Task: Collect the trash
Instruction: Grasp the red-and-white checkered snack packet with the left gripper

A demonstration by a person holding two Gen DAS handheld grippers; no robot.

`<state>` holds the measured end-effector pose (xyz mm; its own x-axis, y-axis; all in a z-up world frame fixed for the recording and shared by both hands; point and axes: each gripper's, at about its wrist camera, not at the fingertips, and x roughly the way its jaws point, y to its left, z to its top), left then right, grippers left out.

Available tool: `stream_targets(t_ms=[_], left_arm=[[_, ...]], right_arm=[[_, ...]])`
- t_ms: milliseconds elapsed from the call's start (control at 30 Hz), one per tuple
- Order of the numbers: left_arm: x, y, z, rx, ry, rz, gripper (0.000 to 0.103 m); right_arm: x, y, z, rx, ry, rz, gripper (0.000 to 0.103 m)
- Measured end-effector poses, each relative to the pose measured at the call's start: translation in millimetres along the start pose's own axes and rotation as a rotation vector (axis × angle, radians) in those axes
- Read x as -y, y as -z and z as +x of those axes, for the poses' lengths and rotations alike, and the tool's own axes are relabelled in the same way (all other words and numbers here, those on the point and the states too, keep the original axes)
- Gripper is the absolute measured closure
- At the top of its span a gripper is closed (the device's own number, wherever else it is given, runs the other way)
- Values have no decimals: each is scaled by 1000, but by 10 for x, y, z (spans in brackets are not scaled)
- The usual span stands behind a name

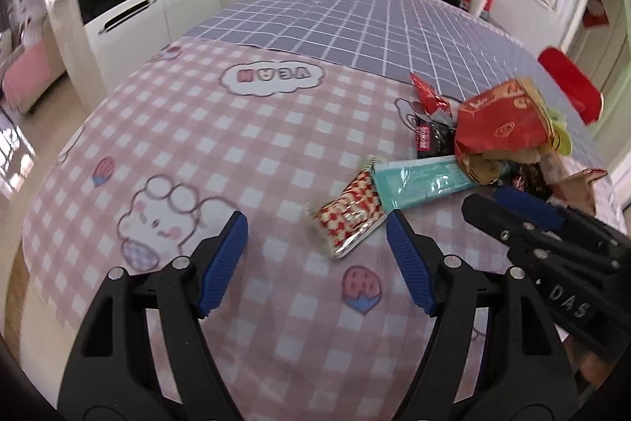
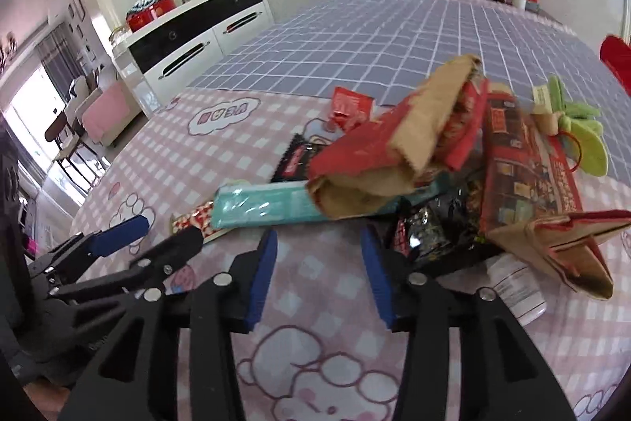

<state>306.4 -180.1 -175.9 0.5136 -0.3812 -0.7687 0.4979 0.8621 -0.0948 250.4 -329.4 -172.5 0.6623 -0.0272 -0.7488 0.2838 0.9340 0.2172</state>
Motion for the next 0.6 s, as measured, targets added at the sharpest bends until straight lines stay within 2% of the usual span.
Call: stream_targets(t_ms=[67,133,300,367,433,467,600], left_arm=[[59,-22,56,0,-14,28,31],[102,-40,96,5,-36,47,31],[176,-78,144,2,-40,87,34],[220,-85,143,2,-27,110,43],[283,-86,132,6,-17,130,65],[312,-82,126,11,-25,141,70],[285,-65,107,26,-21,107,78]], right_arm=[[63,-16,5,3,-7,11,52],[88,-18,7,4,-3,10,51],[177,-52,25,8,-12,27,49],[209,-63,19,15,-12,36,42],[211,-69,14,19,-9,39,39],[202,-67,10,21,-13,36,38],[204,-57,11,25,-19,43,37]])
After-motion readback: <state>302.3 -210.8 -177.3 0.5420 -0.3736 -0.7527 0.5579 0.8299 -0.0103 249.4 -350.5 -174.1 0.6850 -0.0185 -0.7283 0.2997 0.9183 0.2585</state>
